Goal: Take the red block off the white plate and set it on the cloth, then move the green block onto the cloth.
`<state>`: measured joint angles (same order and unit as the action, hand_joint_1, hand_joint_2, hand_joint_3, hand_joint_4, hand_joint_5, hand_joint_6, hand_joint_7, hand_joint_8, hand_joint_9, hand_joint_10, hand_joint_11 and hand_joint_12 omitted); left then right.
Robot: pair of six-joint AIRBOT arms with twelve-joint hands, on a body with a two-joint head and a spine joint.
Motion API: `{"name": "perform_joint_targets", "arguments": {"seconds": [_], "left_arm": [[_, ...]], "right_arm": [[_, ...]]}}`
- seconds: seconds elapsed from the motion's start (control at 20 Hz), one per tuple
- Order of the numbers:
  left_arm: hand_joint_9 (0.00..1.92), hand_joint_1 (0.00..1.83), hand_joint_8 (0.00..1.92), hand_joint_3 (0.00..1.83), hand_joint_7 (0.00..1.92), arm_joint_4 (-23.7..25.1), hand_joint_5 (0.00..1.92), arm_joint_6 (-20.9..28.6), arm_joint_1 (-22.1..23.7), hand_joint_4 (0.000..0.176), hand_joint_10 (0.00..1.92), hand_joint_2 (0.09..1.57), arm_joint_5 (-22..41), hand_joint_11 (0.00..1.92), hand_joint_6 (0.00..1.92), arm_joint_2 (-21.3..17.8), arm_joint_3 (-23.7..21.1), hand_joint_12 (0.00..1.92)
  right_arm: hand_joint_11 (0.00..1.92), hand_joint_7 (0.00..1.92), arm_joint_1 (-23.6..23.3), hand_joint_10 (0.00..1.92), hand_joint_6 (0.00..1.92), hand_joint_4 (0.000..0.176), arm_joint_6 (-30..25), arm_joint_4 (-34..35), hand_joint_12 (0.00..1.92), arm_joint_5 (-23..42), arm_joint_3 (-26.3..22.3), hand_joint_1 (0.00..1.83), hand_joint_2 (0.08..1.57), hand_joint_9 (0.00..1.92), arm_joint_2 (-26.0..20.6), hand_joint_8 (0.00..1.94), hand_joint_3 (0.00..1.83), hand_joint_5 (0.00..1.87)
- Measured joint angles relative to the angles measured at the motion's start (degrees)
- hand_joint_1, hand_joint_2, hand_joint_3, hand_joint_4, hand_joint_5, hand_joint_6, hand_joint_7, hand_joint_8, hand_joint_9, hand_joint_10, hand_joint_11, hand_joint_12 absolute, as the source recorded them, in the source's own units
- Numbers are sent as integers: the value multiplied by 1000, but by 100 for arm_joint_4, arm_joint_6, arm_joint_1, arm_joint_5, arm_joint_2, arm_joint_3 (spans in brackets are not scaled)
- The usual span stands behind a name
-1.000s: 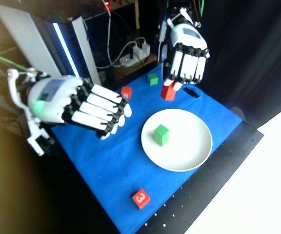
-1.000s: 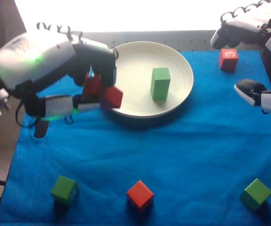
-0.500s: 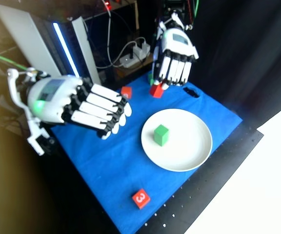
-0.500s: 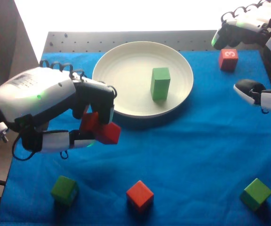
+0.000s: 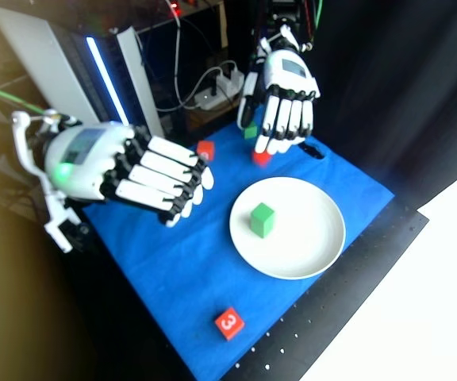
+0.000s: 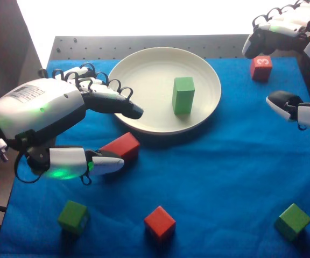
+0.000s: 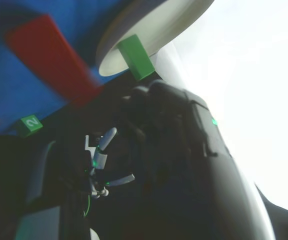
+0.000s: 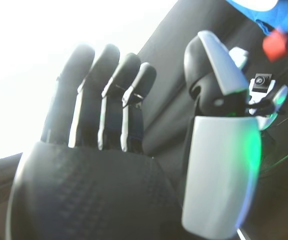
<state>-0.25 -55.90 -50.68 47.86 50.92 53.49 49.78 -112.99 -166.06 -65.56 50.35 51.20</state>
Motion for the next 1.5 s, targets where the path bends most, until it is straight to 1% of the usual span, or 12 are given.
{"name": "perform_joint_targets", "arguments": {"seconds": [0.1, 0.15, 0.3, 0.4, 0.5, 0.55, 0.7, 0.75, 0.95, 1.15, 1.35, 1.5], "left_arm": [[310, 684, 6, 0, 455, -94, 535, 0, -39, 25, 369, 1085, 17, 0, 20, 0, 0, 1283], [281, 656, 0, 2, 399, -151, 470, 0, -52, 75, 330, 1093, 28, 0, 3, 0, 2, 1243], [161, 542, 0, 0, 197, -352, 273, -2, -101, 142, 112, 1090, 249, 0, 0, 0, 9, 872], [132, 498, 0, 8, 149, -468, 212, -48, -101, 164, 46, 1149, 413, 0, 0, 0, 9, 639], [160, 500, 3, 6, 159, -619, 209, -203, -101, 172, 45, 1171, 579, 0, 1, 0, 20, 728], [204, 407, 4, 8, 178, -741, 156, -356, -101, 163, 43, 1209, 688, 0, 1, -9, 20, 905], [240, 475, 8, 3, 209, -992, 196, -765, -87, 114, 35, 1220, 879, 0, 9, -72, 17, 972], [241, 442, 4, 0, 206, -1058, 212, -883, -42, 129, 27, 1214, 920, 0, 12, -72, 17, 982], [282, 455, 9, 0, 246, -1228, 226, -999, -39, 103, 21, 1213, 1121, 0, 4, -79, 0, 1104], [328, 487, 7, 0, 300, -1458, 290, -1038, -57, 100, 22, 1186, 1276, 0, 7, -120, 0, 1162], [299, 532, 1, 0, 282, -1423, 289, -1036, -76, 109, 5, 1183, 1316, 0, 2, -120, 0, 1127], [288, 542, 0, 1, 288, -1456, 301, -1036, -76, 95, 2, 1190, 1340, 0, 3, -120, 0, 1060]], "right_arm": [[399, 524, 0, 1370, 987, 0, 0, 4, 1788, 2, 0, 1339, 762, 482, 0, 1157, 426, 512], [404, 539, 0, 1398, 988, 0, 0, 4, 1808, -2, 0, 1346, 756, 486, 0, 1183, 427, 530], [395, 501, 0, 1459, 1032, 0, 0, 28, 1837, -2, 0, 1348, 768, 463, 0, 1229, 440, 493], [367, 439, 0, 1469, 1029, 0, 0, 55, 1864, -2, 2, 1315, 801, 401, 0, 1204, 443, 437], [386, 439, 0, 1445, 1019, 0, 0, 42, 1867, 7, 57, 1300, 796, 396, 2, 1156, 439, 426], [306, 441, 0, 1355, 831, 0, -2, 55, 1859, 13, 122, 1188, 838, 347, 2, 1029, 389, 448], [300, 486, -2, 1276, 815, 0, 0, 199, 1742, 20, 267, 1109, 873, 397, 72, 1029, 274, 458], [268, 475, -35, 1215, 840, 0, 0, 234, 1693, 63, 295, 1052, 900, 393, 109, 948, 210, 410], [314, 544, -562, 1104, 421, 0, 0, 146, 1669, 457, 638, 977, 927, 424, 485, 650, 33, 587], [255, 559, -807, 933, 125, 0, 0, 146, 1565, 1038, 944, 996, 918, 367, 885, 331, 0, 669], [290, 643, -1029, 1002, 29, 0, 13, 146, 1623, 1261, 1204, 917, 874, 464, 1154, 243, 0, 703], [319, 689, -1139, 943, 8, 0, 17, 146, 1557, 1508, 1364, 957, 887, 498, 1362, 180, 0, 708]]}}
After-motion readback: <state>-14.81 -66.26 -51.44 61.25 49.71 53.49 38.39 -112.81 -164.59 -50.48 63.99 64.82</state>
